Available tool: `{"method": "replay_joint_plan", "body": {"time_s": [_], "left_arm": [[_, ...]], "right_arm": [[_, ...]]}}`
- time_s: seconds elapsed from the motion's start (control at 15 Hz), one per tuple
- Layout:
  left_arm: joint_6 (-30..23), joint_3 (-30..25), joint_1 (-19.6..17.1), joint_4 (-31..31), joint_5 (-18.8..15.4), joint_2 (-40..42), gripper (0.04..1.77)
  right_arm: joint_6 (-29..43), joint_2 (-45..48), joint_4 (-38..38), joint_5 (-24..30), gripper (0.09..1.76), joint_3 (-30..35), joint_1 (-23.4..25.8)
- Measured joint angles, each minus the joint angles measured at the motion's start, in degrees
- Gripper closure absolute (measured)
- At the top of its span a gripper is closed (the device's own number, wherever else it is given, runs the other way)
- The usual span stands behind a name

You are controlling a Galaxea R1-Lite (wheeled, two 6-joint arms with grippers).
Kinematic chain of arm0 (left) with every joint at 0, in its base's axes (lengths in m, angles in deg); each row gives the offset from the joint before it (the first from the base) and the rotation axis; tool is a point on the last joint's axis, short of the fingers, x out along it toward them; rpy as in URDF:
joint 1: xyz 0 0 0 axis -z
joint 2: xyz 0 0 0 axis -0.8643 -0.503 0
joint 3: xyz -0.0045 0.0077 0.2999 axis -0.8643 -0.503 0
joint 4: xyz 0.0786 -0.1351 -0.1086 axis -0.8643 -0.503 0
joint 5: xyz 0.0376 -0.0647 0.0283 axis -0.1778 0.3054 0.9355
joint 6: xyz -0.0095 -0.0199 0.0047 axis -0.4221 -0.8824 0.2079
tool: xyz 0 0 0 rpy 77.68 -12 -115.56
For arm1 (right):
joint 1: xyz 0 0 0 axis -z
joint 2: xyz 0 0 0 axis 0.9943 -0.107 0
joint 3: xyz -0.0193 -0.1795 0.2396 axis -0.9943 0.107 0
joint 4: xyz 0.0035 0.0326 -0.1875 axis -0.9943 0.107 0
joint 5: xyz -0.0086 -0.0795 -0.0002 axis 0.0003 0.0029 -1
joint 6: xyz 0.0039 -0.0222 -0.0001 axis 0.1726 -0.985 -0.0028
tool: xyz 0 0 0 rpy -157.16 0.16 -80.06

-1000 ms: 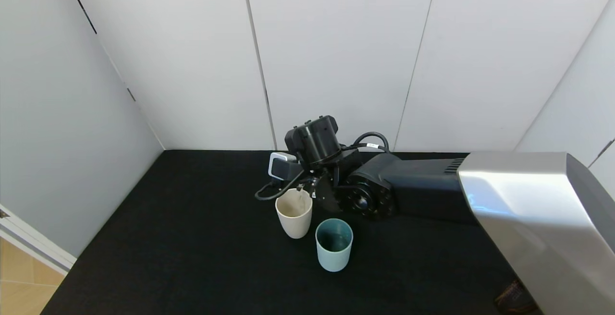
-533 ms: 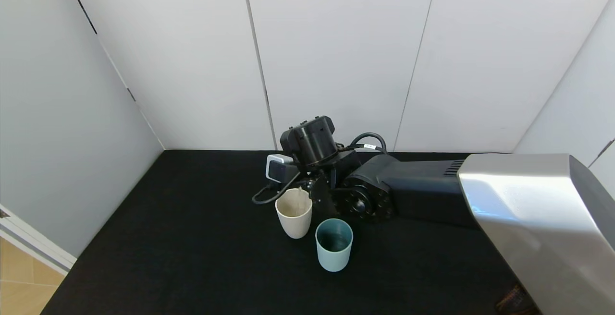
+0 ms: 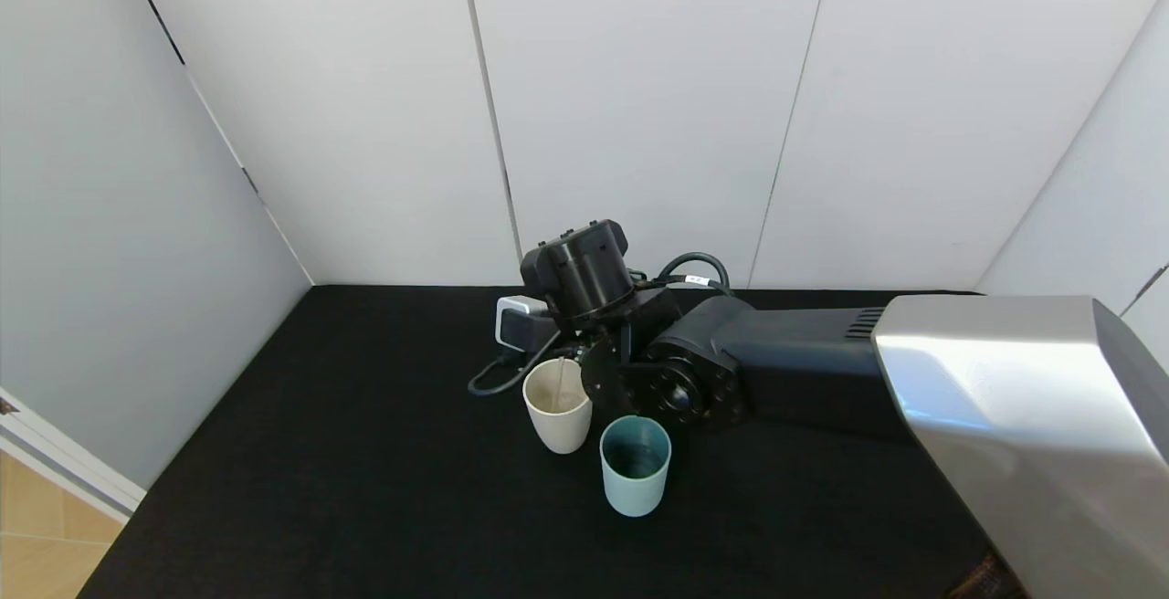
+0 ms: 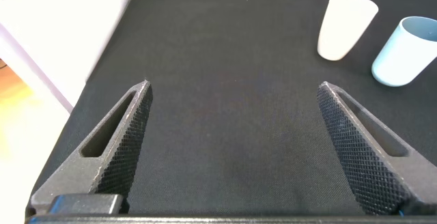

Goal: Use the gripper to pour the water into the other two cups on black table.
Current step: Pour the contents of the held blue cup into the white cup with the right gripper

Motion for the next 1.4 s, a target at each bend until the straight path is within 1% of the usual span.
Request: {"method": "replay_joint_plan", "body": {"time_s": [0.8,1.4], "left_arm": [[0.0,0.0,0.0,0.0,0.0,0.0,0.09],[0.0,0.0,0.0,-0.1,0.0,0.0,0.09]], "right_arm": [[-1.7,0.3,0.0,-0.4,0.53,0.0,-0.6],[-1.1,0.4,0.0,-0.4,0.53,0.0,-0.6]]}}
